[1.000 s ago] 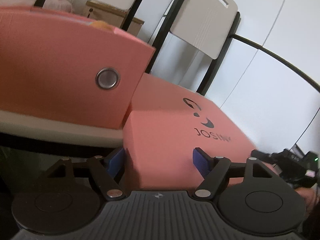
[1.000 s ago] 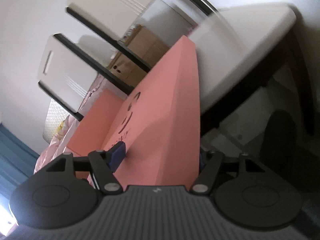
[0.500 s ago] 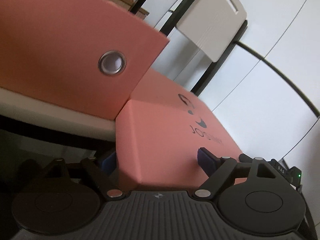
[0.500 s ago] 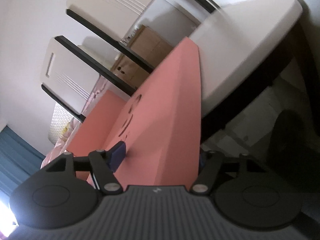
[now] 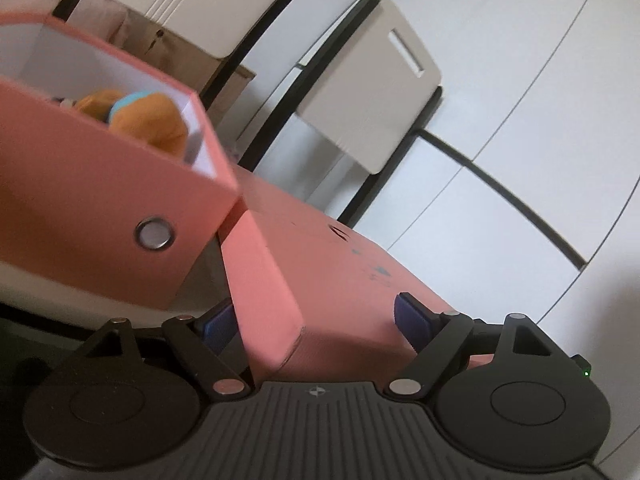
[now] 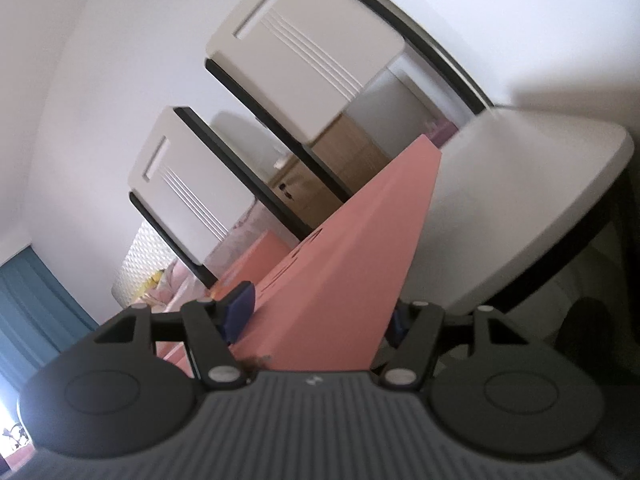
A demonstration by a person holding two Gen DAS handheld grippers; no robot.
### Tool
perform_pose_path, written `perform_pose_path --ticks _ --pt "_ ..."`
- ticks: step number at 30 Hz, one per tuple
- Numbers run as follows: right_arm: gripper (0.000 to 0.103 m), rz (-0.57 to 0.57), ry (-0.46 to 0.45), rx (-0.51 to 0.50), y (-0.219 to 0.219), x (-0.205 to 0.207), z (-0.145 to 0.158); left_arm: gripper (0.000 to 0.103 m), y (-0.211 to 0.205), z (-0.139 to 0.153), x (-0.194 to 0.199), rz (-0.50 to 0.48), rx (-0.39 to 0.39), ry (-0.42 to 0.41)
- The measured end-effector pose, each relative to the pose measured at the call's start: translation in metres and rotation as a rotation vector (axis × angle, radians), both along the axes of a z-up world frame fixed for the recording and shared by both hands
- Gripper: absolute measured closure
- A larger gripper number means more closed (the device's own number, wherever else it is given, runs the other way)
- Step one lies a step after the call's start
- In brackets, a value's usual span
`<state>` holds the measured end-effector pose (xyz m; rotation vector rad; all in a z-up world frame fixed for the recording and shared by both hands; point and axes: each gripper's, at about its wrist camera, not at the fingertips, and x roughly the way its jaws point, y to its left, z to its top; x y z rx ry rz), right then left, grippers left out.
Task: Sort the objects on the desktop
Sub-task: 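Lift the lid with both tools and carry it over the box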
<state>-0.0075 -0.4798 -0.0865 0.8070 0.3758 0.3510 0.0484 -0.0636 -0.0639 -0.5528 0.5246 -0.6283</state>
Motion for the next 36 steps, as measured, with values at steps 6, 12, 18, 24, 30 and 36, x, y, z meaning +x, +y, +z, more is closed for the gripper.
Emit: perform_pose_path --ticks 6,12,18,24,30,36 --pt "0.038 -0.026 -0.061 -0.010 -0.002 -0.008 0.035 0.016 -0.001 0.032 0.000 -0.008 -0.021 -0.060" --pt "0.038 -0.021 -0.106 -0.035 0.011 0.005 0.075 0.016 0.014 0.058 0.011 0.005 -0.043 -0.089" --pt "0.038 0.018 -0.133 -0.019 0.040 0.039 0.093 0.016 0.043 0.079 0.020 0.076 -0.038 -0.108" --pt "0.038 0.092 -0.141 0.014 0.083 0.084 0.093 0.016 0.083 0.090 0.027 0.191 -0.003 -0.118" --pt "0.038 0.163 -0.142 0.069 0.136 0.131 0.080 0.017 0.122 0.089 0.028 0.333 0.005 -0.128" --pt "0.038 0.248 -0.121 0.083 0.184 0.171 0.063 0.017 0.155 0.081 0.033 0.456 0.040 -0.118"
